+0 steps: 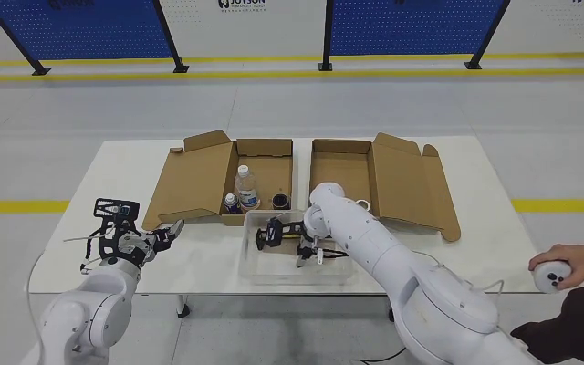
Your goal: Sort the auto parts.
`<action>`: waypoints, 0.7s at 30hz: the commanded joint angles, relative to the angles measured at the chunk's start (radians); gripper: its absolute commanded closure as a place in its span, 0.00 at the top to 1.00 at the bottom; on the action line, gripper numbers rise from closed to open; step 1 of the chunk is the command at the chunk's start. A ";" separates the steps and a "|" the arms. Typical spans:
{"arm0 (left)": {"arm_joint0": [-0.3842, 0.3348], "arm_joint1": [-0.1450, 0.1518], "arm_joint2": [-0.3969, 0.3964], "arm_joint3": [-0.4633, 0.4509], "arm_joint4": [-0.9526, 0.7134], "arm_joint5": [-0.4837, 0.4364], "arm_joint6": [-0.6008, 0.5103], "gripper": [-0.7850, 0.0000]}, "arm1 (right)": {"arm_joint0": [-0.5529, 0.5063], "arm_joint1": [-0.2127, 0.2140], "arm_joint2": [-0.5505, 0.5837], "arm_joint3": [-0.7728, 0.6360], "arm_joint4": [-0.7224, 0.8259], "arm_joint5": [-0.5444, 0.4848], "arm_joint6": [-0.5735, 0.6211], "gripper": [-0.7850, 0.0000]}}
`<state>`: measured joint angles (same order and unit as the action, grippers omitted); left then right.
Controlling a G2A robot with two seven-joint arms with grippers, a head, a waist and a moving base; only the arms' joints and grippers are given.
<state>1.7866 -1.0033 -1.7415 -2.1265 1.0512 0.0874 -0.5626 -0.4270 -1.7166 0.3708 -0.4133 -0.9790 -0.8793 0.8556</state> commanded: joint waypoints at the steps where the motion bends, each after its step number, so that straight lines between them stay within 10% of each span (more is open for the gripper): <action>1: 0.000 0.000 0.000 0.000 0.000 0.000 0.000 1.00 | 0.002 -0.003 0.001 0.003 0.008 -0.010 0.013 0.77; 21: 0.000 0.000 0.000 0.000 0.000 0.000 0.000 1.00 | 0.039 -0.039 -0.082 0.033 0.163 0.024 0.109 0.55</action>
<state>1.7866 -1.0033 -1.7415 -2.1265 1.0512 0.0874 -0.5626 -0.3900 -1.7547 0.2922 -0.3802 -0.8218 -0.8551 0.9651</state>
